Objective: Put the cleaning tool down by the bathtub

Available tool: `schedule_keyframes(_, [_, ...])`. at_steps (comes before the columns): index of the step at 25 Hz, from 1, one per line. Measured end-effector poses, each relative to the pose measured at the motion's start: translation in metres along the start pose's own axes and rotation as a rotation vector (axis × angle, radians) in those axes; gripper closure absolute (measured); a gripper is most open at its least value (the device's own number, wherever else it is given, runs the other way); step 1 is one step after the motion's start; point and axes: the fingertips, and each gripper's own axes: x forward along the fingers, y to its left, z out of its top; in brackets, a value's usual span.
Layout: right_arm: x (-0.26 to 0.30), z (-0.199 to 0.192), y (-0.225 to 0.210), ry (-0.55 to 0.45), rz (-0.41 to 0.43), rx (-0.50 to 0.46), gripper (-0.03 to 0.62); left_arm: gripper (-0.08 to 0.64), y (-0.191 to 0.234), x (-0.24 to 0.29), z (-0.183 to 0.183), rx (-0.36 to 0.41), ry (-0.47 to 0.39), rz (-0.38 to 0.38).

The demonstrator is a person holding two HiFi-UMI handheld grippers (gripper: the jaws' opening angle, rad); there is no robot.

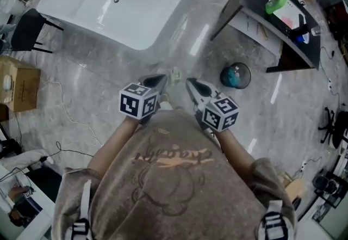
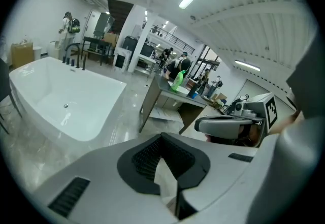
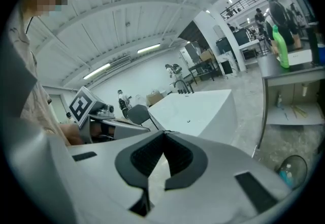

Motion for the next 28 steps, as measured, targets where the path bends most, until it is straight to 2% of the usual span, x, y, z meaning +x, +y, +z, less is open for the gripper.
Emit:
schedule_keyframes(11, [-0.031, 0.056, 0.026, -0.176, 0.040, -0.120, 0.594, 0.558, -0.039, -0.046, 0.061, 0.224, -0.285, -0.097])
schedule_keyframes(15, [-0.035, 0.066, 0.029, -0.209, 0.046, -0.135, 0.594, 0.558, -0.042, -0.052, 0.073, 0.286, -0.324, -0.098])
schedule_keyframes(21, [-0.034, 0.066, 0.037, -0.225, 0.065, -0.156, 0.594, 0.558, -0.039, -0.062, 0.077, 0.293, -0.370, -0.100])
schedule_keyframes(28, [-0.035, 0.062, 0.042, -0.226, 0.078, -0.167, 0.594, 0.558, -0.036, -0.063, 0.067, 0.303, -0.360, -0.073])
